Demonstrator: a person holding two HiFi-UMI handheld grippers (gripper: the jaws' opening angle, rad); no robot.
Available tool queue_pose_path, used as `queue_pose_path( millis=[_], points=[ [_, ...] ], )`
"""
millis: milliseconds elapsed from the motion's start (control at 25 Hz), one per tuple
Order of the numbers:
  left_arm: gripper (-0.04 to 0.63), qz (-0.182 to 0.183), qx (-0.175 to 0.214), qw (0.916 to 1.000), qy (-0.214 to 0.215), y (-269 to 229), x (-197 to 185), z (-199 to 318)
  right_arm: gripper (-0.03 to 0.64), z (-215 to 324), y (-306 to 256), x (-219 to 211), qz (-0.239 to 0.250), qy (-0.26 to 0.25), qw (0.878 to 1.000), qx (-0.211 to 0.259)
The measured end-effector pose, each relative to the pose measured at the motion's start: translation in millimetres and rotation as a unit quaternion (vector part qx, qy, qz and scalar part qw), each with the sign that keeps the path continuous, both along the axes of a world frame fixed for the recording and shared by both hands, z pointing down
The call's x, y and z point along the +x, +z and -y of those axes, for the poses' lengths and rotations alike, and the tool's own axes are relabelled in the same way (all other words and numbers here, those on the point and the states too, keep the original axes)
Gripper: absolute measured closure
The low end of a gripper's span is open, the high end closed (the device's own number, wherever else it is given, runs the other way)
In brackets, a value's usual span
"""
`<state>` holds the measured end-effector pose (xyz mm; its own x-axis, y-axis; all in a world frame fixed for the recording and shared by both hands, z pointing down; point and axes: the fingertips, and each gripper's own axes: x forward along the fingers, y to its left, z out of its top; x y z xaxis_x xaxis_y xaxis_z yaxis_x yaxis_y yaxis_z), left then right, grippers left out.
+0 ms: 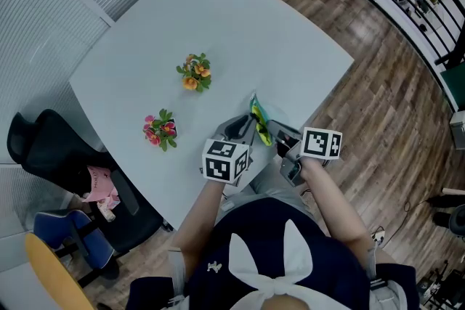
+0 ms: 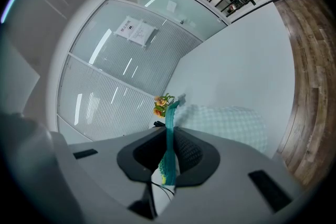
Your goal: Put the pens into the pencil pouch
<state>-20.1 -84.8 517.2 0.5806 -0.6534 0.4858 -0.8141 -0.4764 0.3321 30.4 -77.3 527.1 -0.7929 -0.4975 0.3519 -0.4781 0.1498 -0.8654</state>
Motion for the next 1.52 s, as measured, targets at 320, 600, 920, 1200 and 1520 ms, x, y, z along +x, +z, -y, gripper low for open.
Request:
queue_pose_path(
  millis=[320,600,920,1200,1520],
  points=[
    [0.514,-0.005,0.003,0.9998,-0.017,-4.8,-9.7,4.4,0.569,-0.9,1.8,-0.6,-0.003,-0.001,1.0,-0.002],
    [0.514,-0.007,0.007,0.9979,-0.064,-8.0,-31.2,11.0,0.571,-2.5,1.0,-3.1,-0.01,-0.012,1.0,0.004],
    [0.514,0.016,-0.004,0.9992,-0.036,-2.6,-20.5,15.4,0.571,-3.7,0.3,-7.1,-0.013,-0.024,1.0,0.007],
    [0.514,0.017,-0.02,0.9994,-0.023,8.5,-12.6,5.9,0.571,-2.2,2.8,-7.5,-0.018,-0.024,1.0,0.005],
    [0.514,0.011,-0.023,0.9981,-0.057,10.2,-35.0,10.6,0.571,0.0,8.0,-15.2,-0.024,-0.032,0.999,0.004]
  ],
)
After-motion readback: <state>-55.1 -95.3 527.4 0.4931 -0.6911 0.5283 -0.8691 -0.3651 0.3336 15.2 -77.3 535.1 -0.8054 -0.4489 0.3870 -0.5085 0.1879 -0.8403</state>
